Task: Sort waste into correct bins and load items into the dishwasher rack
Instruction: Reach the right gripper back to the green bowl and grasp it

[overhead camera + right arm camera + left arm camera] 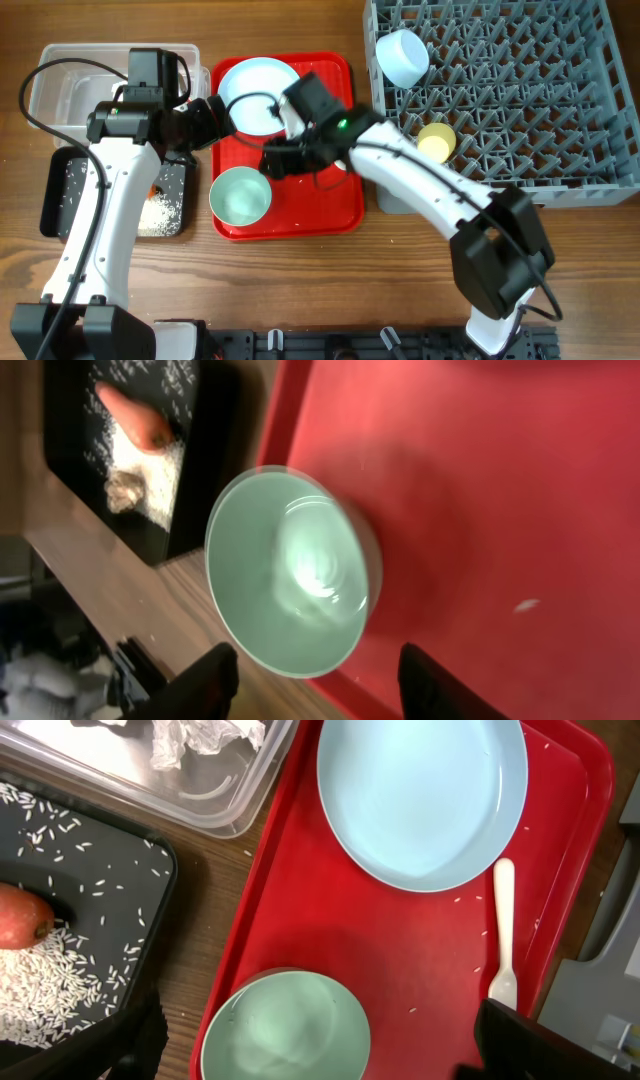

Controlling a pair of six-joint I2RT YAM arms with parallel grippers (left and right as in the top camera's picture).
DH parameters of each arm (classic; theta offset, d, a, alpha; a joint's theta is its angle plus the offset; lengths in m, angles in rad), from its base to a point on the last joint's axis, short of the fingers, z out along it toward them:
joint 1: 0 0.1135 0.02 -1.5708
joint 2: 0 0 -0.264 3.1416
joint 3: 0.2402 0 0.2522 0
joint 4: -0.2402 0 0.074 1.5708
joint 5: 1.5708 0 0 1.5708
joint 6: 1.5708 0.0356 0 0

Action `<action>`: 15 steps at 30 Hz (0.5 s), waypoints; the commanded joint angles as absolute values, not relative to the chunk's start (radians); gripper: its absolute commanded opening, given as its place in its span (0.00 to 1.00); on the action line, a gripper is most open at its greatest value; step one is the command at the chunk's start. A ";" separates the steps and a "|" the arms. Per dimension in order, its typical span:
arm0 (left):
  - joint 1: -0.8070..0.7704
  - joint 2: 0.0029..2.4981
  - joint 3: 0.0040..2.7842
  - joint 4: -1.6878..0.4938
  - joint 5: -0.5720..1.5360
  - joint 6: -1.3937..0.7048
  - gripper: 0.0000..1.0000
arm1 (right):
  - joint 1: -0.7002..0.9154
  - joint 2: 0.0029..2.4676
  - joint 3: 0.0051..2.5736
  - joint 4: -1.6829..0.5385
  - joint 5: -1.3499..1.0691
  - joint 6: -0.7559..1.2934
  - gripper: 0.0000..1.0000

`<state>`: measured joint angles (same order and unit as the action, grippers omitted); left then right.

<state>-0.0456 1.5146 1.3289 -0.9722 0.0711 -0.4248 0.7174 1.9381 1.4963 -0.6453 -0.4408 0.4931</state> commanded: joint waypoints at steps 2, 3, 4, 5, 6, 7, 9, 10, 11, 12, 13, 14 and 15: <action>-0.041 1.522 1.327 -0.970 0.054 -0.434 1.00 | 0.762 1.941 1.354 -0.543 -0.360 0.736 0.43; -0.041 1.522 1.327 -0.970 0.054 -0.434 1.00 | 0.773 1.941 1.319 -0.506 -0.346 0.761 0.41; -0.041 1.522 1.327 -0.970 0.054 -0.434 1.00 | 0.773 1.941 1.302 -0.491 -0.332 0.770 0.39; -0.041 1.522 1.327 -0.970 0.054 -0.434 1.00 | 0.774 1.941 1.277 -0.461 -0.322 0.772 0.38; -0.041 1.522 1.327 -0.970 0.054 -0.434 1.00 | 0.778 1.941 1.237 -0.409 -0.322 0.796 0.36; -0.041 1.522 1.327 -0.970 0.054 -0.434 1.00 | 0.778 1.941 1.234 -0.404 -0.322 0.796 0.36; -0.041 1.522 1.327 -0.970 0.054 -0.434 1.00 | 0.783 1.941 1.234 -0.392 -0.322 0.795 0.36; -0.041 1.522 1.327 -0.970 0.054 -0.434 1.00 | 0.789 1.942 1.233 -0.378 -0.321 0.793 0.36; -0.041 1.522 1.327 -0.970 0.054 -0.434 1.00 | 0.798 1.946 1.233 -0.365 -0.314 0.796 0.37; -0.041 1.522 1.327 -0.970 0.054 -0.434 1.00 | 0.809 1.957 1.233 -0.350 -0.307 0.816 0.37; -0.041 1.522 1.327 -0.970 0.054 -0.434 1.00 | 0.813 1.963 1.233 -0.343 -0.307 0.818 0.37; -0.041 1.522 1.327 -0.970 0.054 -0.434 1.00 | 0.815 1.972 1.233 -0.335 -0.307 0.823 0.37; -0.041 1.522 1.327 -0.970 0.054 -0.434 1.00 | 0.815 1.984 1.233 -0.332 -0.307 0.841 0.37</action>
<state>-0.0456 1.5146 1.3289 -0.9718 0.0711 -0.4248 0.8108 1.9453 1.2385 -0.3408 -0.3283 0.8017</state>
